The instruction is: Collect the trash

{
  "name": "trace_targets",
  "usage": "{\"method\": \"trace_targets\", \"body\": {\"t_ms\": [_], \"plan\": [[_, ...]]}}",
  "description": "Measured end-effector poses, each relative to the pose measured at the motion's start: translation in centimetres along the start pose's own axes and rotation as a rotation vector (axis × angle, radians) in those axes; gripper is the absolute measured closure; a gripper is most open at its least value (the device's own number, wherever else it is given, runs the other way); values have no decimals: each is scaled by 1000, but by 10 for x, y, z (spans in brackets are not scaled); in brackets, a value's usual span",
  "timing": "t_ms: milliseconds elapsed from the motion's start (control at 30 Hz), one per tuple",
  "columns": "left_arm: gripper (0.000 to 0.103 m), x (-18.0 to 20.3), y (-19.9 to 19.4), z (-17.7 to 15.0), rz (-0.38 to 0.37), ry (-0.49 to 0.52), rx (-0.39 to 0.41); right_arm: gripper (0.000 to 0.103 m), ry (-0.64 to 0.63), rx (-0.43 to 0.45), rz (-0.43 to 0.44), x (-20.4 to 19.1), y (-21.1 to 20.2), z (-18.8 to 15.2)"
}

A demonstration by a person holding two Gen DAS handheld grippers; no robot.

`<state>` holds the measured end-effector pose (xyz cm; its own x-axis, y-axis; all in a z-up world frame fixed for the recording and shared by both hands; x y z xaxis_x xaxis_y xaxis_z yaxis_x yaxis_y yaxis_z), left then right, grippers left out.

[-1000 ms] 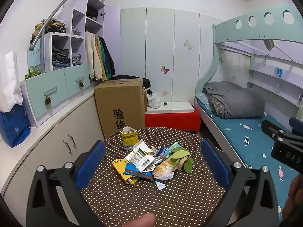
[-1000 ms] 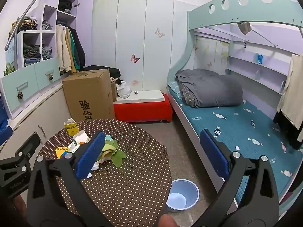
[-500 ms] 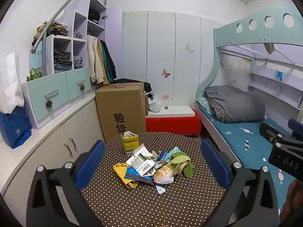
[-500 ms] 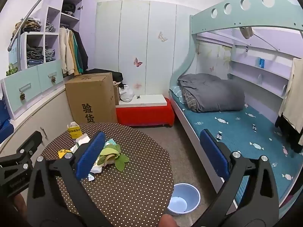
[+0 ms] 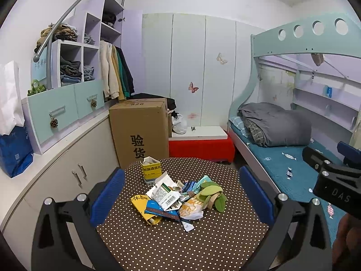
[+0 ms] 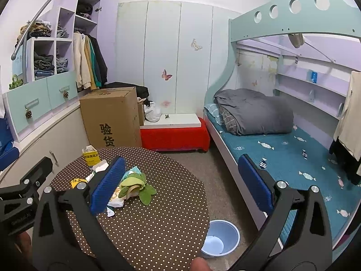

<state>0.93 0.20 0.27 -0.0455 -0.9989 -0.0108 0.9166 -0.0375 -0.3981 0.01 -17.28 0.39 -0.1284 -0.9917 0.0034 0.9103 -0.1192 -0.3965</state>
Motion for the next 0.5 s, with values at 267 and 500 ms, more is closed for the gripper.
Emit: {"method": "trace_targets", "body": {"t_ms": [267,500], "plan": [[4,-1,1,1,-3,-5,-1,5,1,5,-8,0,0,1],[4,-4,5,-1,-8,-7,-9,5,0,-4,-5,1,4,0]]}}
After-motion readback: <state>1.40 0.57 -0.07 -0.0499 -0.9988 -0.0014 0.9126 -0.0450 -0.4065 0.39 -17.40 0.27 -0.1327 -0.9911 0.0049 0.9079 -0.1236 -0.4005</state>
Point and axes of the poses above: each gripper's, at about its wrist camera, not at the fingertips, and y roughly the way its jaws point, x to its right, z to its top, the point moved 1 cm from there along y, roughly the way its jaws point, and after that the axes turned 1 degree about -x, right-handed, at the moved point
